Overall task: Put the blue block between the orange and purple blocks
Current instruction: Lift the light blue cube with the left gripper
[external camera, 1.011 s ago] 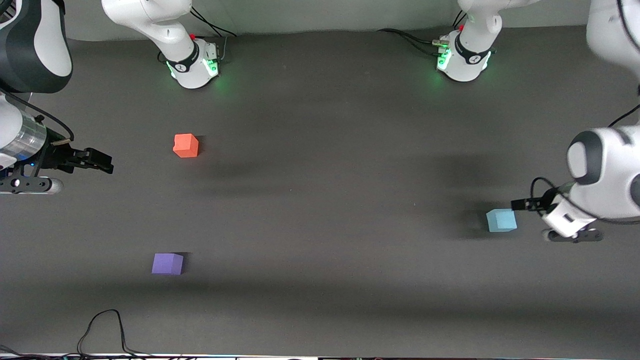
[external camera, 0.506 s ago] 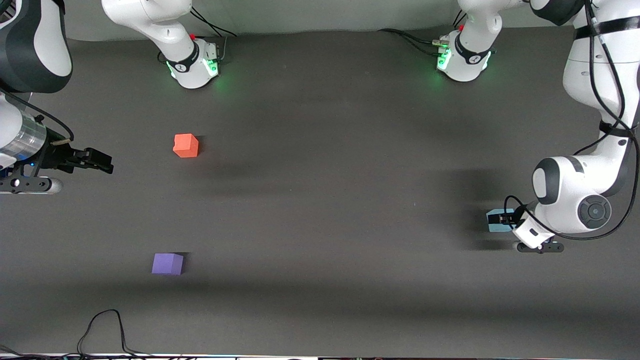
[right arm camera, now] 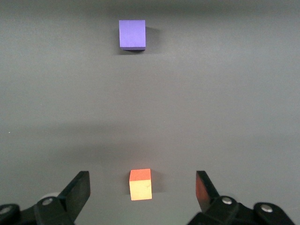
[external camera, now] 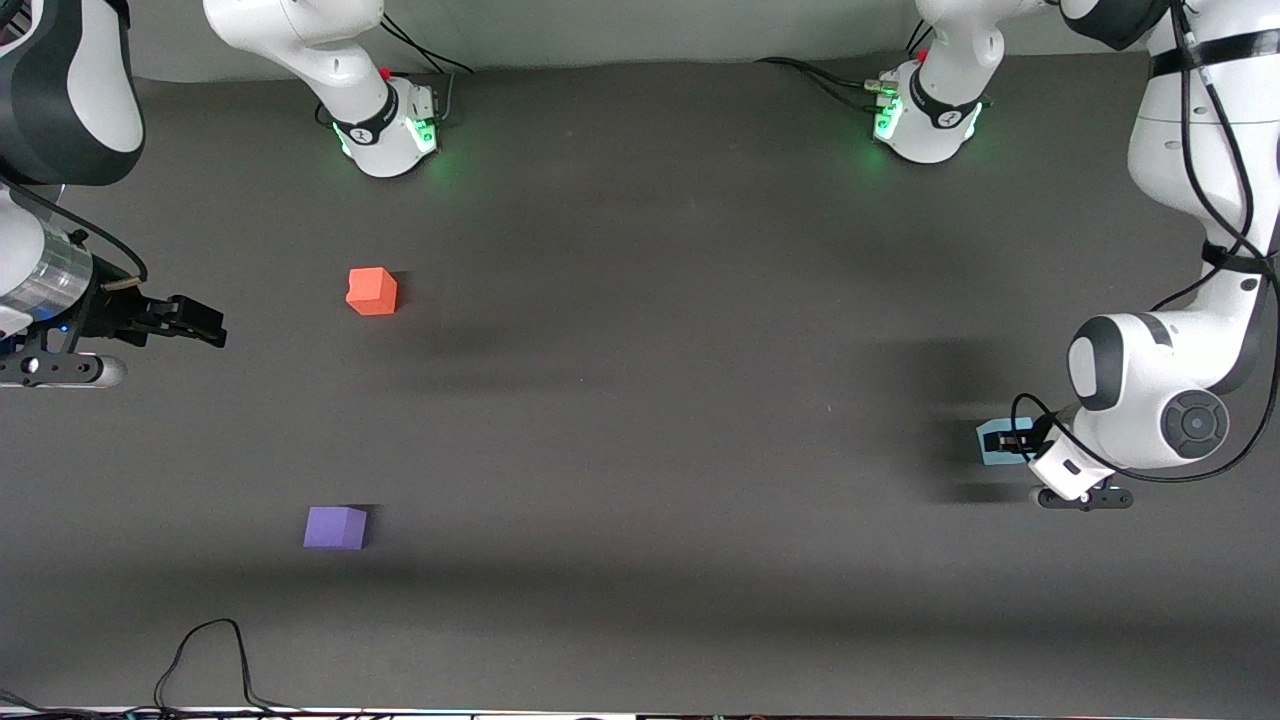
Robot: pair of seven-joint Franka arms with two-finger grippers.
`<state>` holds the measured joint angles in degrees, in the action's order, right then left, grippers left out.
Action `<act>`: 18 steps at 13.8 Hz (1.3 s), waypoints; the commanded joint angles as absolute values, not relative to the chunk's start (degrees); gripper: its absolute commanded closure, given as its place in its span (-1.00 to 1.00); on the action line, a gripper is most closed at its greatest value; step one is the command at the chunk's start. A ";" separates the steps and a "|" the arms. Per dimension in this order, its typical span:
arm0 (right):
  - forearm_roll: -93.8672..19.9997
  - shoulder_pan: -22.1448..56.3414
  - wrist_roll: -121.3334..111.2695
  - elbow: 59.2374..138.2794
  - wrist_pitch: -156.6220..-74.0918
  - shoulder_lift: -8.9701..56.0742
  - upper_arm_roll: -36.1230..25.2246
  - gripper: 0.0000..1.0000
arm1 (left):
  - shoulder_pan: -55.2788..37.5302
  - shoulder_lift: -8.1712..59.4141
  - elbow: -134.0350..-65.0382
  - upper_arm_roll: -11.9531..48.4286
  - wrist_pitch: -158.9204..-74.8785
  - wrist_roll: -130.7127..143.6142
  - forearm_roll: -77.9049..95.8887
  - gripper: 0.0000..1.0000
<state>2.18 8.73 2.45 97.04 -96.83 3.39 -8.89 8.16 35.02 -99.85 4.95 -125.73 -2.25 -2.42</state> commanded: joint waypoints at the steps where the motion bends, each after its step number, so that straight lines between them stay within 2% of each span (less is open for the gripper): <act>1: 1.32 9.40 1.14 97.38 -96.77 2.81 -9.49 -1.00 | 8.70 25.61 -100.63 4.92 -115.54 -3.16 -1.84 0.49; 6: 1.23 9.32 1.05 97.56 -96.77 2.90 -9.58 -1.00 | 8.79 6.54 -98.97 4.57 -95.04 -3.08 -1.67 0.52; 10: 1.14 9.32 1.05 98.00 -97.12 2.90 -9.58 -1.00 | 8.62 0.88 -98.09 4.57 -89.83 -2.29 -0.62 0.52; 12: 1.14 9.32 0.97 98.00 -97.12 2.99 -9.58 -1.00 | 7.48 1.49 -95.90 5.09 -88.69 -0.11 3.93 0.50; 15: 1.14 9.32 0.97 98.00 -97.12 2.99 -9.58 -1.00 | 0.82 7.27 -88.10 11.23 -89.30 17.94 5.98 0.50; 18: 1.14 9.32 0.97 98.00 -97.12 3.08 -9.58 -1.00 | -11.73 21.83 -72.04 14.85 -89.38 42.46 2.57 0.50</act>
